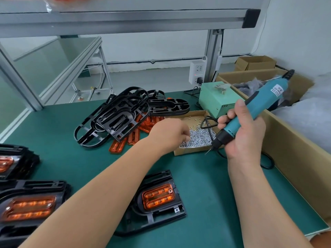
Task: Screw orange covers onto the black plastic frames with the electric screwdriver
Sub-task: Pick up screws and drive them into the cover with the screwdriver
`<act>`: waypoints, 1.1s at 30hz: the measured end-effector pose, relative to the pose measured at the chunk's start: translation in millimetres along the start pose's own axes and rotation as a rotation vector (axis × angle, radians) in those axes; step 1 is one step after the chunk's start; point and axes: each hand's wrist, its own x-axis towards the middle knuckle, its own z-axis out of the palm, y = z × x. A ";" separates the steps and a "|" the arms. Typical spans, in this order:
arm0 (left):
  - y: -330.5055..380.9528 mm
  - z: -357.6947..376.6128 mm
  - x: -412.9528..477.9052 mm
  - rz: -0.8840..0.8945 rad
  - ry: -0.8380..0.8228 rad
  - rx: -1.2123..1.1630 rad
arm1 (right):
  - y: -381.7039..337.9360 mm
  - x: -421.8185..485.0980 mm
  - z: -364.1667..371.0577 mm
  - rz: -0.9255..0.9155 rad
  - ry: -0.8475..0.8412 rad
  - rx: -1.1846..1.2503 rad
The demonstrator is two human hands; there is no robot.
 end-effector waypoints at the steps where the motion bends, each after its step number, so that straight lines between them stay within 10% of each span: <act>1: 0.3 0.3 -1.2 -0.004 0.007 -0.019 | 0.0 -0.3 -0.1 0.006 -0.001 0.000; 5: 1.6 -10.9 -14.8 -0.084 0.094 -0.289 | 0.6 -1.2 -0.7 0.039 -0.017 0.020; 10: -13.9 -35.1 -65.8 -0.232 -0.035 -1.374 | 3.5 -5.5 5.4 0.142 -0.079 0.165; 14: -33.3 -33.4 -103.3 -0.291 -0.156 -1.814 | 9.6 -17.2 17.4 0.212 -0.136 0.234; 33: -58.2 -17.2 -125.0 -0.322 -0.008 -1.052 | 25.1 -36.9 85.2 0.333 -0.201 0.391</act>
